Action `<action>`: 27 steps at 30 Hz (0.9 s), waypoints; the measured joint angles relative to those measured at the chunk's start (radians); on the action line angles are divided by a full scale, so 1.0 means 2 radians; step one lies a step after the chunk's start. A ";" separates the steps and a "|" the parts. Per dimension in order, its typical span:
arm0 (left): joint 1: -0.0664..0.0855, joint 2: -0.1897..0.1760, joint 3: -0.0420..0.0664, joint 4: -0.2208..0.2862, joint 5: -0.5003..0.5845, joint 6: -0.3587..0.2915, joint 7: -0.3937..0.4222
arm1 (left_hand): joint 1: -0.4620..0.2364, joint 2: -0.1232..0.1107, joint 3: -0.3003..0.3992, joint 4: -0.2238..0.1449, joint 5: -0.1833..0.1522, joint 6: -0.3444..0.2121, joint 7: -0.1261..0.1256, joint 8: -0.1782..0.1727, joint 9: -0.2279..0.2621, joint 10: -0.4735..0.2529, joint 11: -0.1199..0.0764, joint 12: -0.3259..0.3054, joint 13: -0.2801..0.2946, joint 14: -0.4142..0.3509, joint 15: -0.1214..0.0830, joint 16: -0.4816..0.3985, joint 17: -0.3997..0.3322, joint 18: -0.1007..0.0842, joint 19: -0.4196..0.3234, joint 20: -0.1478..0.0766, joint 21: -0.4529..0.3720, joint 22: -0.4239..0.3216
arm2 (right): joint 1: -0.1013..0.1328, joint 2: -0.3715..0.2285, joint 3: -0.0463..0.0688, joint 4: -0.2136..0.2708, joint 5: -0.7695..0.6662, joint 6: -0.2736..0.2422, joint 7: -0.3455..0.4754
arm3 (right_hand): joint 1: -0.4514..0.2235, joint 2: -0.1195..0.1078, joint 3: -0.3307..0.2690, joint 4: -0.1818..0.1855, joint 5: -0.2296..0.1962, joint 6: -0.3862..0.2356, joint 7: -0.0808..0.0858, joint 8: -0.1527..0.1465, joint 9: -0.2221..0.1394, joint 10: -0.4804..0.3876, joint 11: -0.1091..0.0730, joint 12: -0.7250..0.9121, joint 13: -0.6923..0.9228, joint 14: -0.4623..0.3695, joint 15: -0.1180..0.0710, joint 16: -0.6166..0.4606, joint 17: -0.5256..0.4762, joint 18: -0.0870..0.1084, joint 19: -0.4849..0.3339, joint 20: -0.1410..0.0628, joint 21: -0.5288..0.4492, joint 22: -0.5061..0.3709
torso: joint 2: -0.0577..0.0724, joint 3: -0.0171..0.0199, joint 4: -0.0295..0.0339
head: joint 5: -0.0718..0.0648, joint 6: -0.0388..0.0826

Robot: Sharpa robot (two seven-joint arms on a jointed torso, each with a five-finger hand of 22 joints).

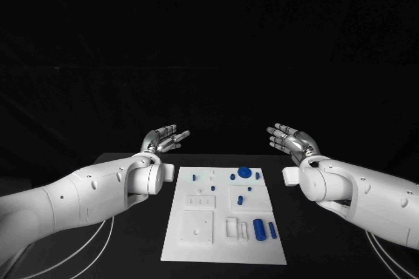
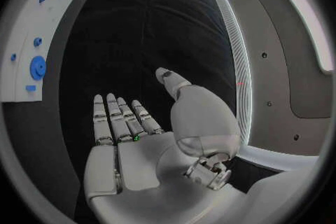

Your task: Assemble the parts on the task board

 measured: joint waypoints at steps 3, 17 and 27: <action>0.012 0.011 -0.009 -0.030 0.003 0.023 -0.013 | 0.000 0.000 0.000 0.000 0.000 0.000 0.000 0.000 0.000 0.000 0.000 0.000 0.000 0.000 0.000 0.000 0.000 0.000 0.000 0.000 0.000 0.000 | 0.005 0.002 0.004 -0.023 -0.019 0.041 -0.029 | 0.011 0.000 0.002 -0.002 0.001 0.005 0.000 0.002 0.001 0.008 0.001 0.000 0.001 0.007 0.001 0.000 0.001 0.000 0.006 0.001 0.000 0.001 | 0.000 0.0000 0.0000 | 0.000 0.000; 0.027 0.010 -0.018 -0.046 0.008 0.076 -0.042 | 0.008 0.027 -0.017 -0.028 0.012 0.070 0.016 0.004 0.003 0.090 0.016 0.003 0.004 0.127 0.008 0.006 0.006 0.000 0.035 -0.006 0.020 0.003 | 0.011 0.010 0.010 -0.072 -0.146 0.122 -0.089 | 0.069 -0.019 0.003 -0.022 -0.002 0.130 0.012 0.007 0.007 0.142 -0.009 0.008 0.007 0.157 -0.008 0.006 0.007 0.000 0.141 -0.020 0.027 0.009 | 0.001 -0.0005 0.0003 | -0.003 -0.004; 0.033 -0.024 -0.017 0.010 -0.014 0.090 -0.042 | 0.033 0.057 -0.005 -0.065 0.026 0.244 0.010 0.015 0.011 0.323 -0.006 0.012 0.009 0.325 -0.023 0.031 0.016 -0.045 0.139 -0.100 0.084 0.022 | 0.012 0.030 0.013 -0.089 -0.373 0.115 -0.091 | 0.087 -0.033 -0.001 -0.038 -0.005 0.291 0.001 0.015 0.013 0.289 -0.044 0.010 0.011 0.381 -0.071 0.048 0.033 0.000 0.333 -0.088 0.106 0.035 | 0.011 -0.0021 0.0058 | -0.011 0.000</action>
